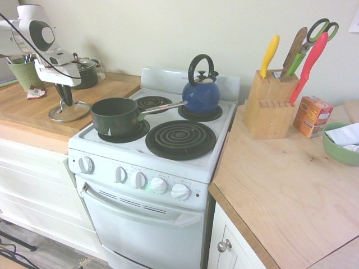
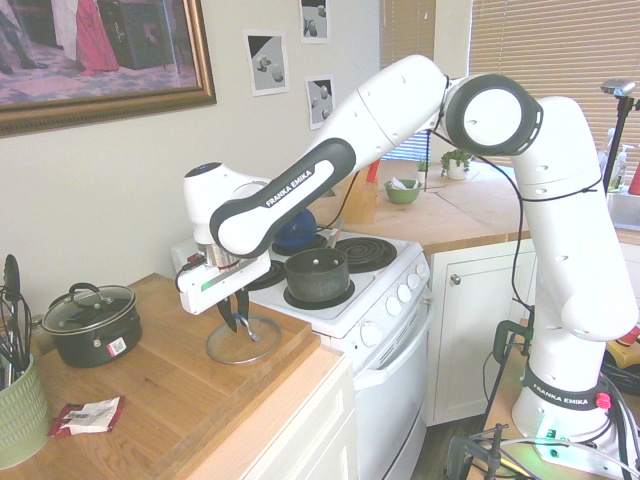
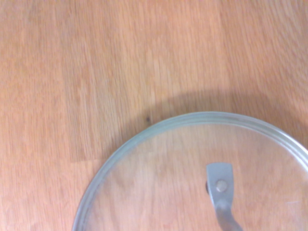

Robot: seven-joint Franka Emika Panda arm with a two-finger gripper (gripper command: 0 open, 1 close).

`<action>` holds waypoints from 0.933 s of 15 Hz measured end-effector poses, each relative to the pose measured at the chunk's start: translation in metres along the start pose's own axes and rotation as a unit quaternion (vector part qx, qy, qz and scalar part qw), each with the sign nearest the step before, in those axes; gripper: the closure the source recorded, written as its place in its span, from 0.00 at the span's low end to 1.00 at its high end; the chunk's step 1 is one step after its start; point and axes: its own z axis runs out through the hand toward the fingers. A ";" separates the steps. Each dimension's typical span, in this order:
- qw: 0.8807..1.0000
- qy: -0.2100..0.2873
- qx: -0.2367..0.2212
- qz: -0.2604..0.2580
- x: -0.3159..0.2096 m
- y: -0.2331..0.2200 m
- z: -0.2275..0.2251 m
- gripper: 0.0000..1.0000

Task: Cover the lid of the pot

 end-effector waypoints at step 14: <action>0.994 0.006 0.072 0.086 0.059 0.041 -0.148 1.00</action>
